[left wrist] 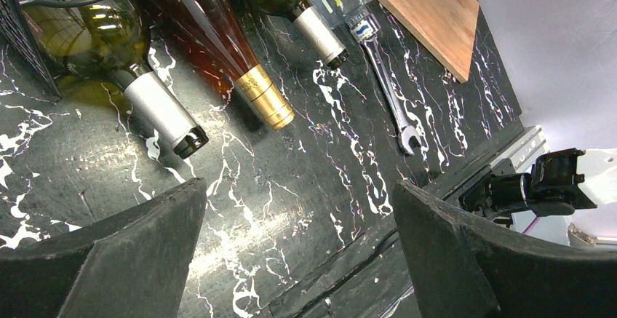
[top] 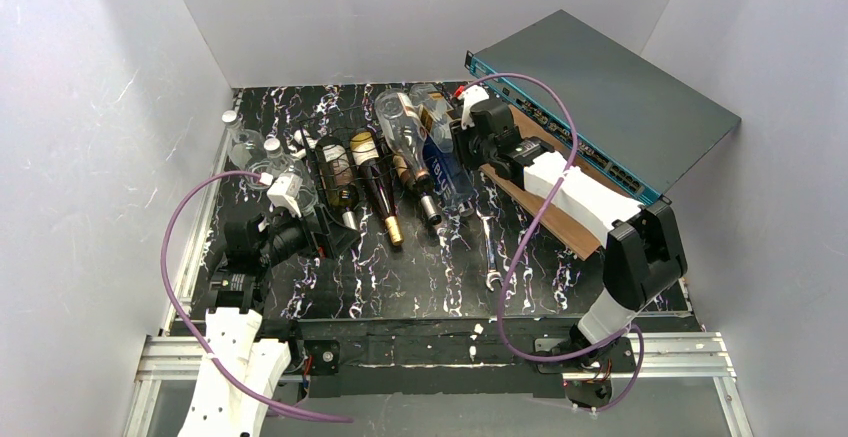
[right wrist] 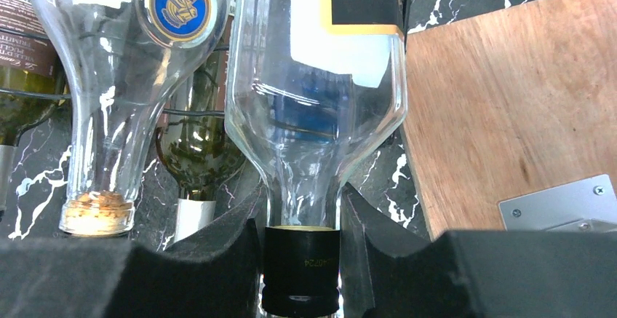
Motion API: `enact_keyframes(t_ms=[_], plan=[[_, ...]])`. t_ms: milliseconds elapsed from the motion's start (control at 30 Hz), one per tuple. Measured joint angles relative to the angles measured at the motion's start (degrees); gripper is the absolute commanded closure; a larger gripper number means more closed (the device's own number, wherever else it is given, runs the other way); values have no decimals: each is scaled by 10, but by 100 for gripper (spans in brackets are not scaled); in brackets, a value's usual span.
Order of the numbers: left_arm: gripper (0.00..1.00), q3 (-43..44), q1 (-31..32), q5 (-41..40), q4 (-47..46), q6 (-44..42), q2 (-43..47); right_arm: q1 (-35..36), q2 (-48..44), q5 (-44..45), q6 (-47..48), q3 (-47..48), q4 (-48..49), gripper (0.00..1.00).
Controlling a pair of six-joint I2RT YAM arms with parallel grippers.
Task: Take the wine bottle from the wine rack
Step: Pick up the wine bottle from the wine rack.
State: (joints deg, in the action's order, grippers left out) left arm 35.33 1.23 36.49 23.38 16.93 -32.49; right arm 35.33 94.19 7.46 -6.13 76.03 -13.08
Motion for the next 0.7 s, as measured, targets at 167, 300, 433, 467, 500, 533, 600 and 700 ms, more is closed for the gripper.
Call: enact_keyframes(t_ms=[167,300,433,467,500,533,600,700], plan=[[2,0,0,0,0,0,-1,0,-4,2,8,0,2,99],[2,0,0,0,0,0,-1,0,-5,4,19,0,4,99],[2,0,0,0,0,0,-1,0,-9,7,28,0,6,99],[2,0,0,0,0,0,-1,0,-11,8,31,0,7,99],[2,0,0,0,0,0,-1,0,-13,8,34,0,8,99],[2,0,0,0,0,0,-1,0,-15,9,36,0,8,99],[2,0,0,0,0,0,-2,0,-19,10,39,0,8,99],[2,0,0,0,0,0,-3,0,-21,10,46,0,9,99]])
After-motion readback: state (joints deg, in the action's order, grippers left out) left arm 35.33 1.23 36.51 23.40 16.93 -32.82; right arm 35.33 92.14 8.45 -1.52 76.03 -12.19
